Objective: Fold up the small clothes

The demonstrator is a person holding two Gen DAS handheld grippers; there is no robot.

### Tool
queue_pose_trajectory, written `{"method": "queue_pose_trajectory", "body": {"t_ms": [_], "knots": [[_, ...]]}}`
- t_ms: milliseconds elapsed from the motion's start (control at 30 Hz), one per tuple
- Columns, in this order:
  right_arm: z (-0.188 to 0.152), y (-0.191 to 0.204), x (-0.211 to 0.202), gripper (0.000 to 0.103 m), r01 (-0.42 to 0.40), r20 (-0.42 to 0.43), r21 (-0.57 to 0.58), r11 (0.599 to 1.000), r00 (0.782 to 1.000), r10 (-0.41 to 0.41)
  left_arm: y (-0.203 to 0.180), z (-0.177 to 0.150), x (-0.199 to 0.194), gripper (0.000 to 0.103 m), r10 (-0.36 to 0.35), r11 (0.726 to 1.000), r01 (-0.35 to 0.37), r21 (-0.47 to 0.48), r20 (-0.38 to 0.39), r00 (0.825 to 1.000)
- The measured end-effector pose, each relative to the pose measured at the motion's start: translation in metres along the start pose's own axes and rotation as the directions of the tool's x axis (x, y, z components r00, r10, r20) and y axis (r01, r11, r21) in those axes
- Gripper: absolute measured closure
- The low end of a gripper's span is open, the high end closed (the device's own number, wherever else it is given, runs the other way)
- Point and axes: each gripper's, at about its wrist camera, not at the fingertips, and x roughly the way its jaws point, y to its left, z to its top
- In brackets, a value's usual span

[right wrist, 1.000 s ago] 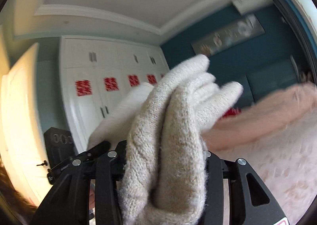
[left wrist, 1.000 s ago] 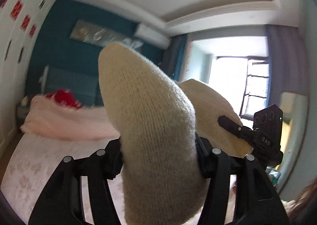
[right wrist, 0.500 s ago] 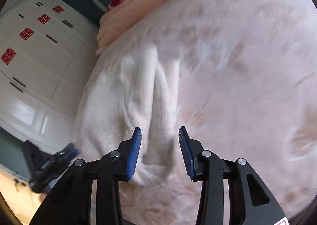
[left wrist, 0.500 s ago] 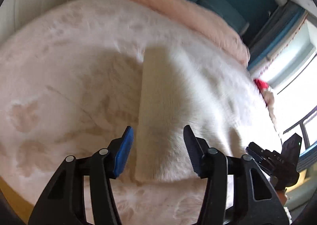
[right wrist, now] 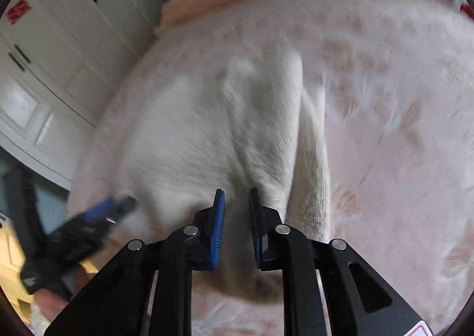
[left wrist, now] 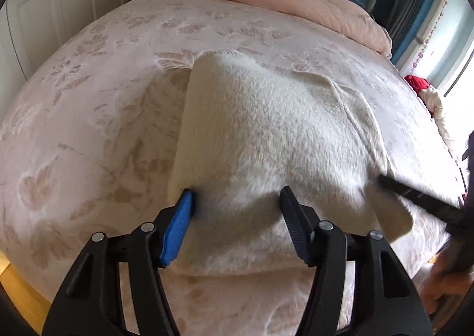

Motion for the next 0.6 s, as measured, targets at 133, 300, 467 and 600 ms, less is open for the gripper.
{"method": "queue_pose_trajectory", "body": {"t_ms": [133, 300, 467, 600], "knots": [[-0.014, -0.011, -0.017, 0.036, 0.101, 0.038, -0.034, 0.994, 0.994, -0.099, 0.025, -0.004, -0.009, 0.042, -0.104, 0.989, 0.101, -0.104, -0.022, 0.994], [-0.034, -0.061, 0.04, 0.027, -0.041, -0.14, 0.169, 0.985, 0.988, 0.065, 0.054, -0.02, 0.002, 0.027, -0.223, 0.941, 0.205, -0.271, -0.035, 0.974], [-0.027, -0.056, 0.046, 0.068, -0.154, -0.09, 0.221, 0.963, 0.98, 0.178, 0.059, -0.022, 0.026, 0.072, -0.34, 0.885, 0.3, -0.355, -0.054, 0.939], [-0.004, -0.035, -0.011, 0.072, -0.117, 0.013, 0.065, 0.991, 0.993, 0.116, 0.039, -0.006, -0.005, 0.074, -0.341, 0.909, 0.332, -0.25, 0.01, 0.94]]}}
